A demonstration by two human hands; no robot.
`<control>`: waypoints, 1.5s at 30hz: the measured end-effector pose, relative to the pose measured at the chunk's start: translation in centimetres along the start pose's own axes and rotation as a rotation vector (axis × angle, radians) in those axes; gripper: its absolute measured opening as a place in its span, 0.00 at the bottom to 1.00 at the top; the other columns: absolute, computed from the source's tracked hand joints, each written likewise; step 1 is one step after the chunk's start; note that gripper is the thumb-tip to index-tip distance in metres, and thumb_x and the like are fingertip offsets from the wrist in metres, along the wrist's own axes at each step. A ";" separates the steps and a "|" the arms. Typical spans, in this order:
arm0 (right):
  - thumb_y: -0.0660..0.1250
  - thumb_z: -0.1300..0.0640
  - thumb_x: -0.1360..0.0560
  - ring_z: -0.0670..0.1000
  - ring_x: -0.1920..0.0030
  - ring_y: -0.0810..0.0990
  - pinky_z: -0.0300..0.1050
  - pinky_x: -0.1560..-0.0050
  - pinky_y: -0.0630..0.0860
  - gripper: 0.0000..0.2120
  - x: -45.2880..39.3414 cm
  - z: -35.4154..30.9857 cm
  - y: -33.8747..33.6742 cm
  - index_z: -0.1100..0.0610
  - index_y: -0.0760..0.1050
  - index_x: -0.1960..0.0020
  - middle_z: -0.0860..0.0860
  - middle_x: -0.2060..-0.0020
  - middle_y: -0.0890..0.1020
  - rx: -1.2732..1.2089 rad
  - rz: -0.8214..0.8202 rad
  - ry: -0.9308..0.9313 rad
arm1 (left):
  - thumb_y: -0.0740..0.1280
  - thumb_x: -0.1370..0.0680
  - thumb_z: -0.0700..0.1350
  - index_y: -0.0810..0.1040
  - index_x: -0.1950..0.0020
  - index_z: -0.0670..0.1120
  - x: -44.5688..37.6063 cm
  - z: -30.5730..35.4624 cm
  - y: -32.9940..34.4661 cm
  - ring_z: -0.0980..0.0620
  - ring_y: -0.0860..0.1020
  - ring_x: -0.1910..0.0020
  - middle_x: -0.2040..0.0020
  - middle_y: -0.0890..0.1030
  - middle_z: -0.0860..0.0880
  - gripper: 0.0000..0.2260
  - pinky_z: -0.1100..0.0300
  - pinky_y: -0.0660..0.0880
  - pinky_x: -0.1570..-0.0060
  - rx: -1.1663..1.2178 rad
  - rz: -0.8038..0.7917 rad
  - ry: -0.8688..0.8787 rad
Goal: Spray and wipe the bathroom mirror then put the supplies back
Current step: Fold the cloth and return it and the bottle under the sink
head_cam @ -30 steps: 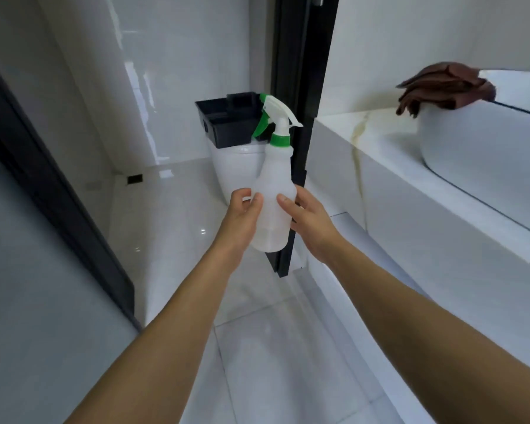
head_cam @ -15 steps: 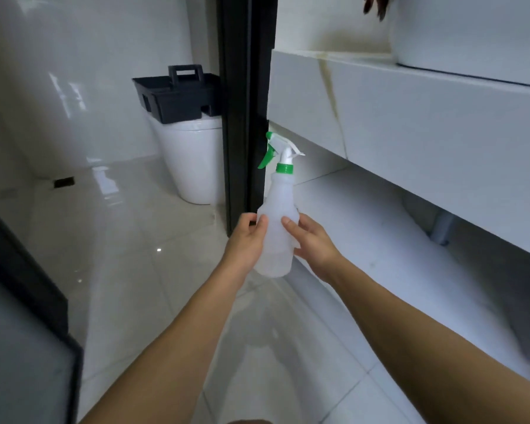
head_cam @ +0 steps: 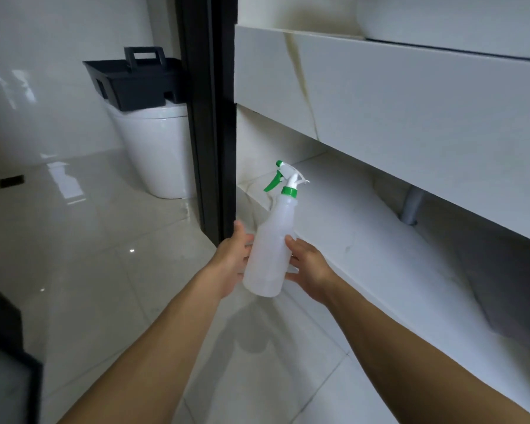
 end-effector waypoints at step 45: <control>0.70 0.53 0.22 0.51 0.34 0.76 0.56 0.30 0.72 0.17 8.5 -2.0 -23.3 0.49 0.72 0.34 0.42 0.43 0.79 -0.158 0.761 -0.326 | 0.48 0.14 0.57 0.71 0.26 0.55 -4.5 0.2 28.0 0.54 0.73 0.34 0.32 0.76 0.55 0.21 0.58 0.63 0.35 -0.184 -0.531 0.194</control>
Point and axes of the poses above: each hand's wrist, its own x-axis away from the middle knuckle, its own y-axis out of the palm, z = x × y, the point moved 1 cm from there along -x, towards the middle knuckle
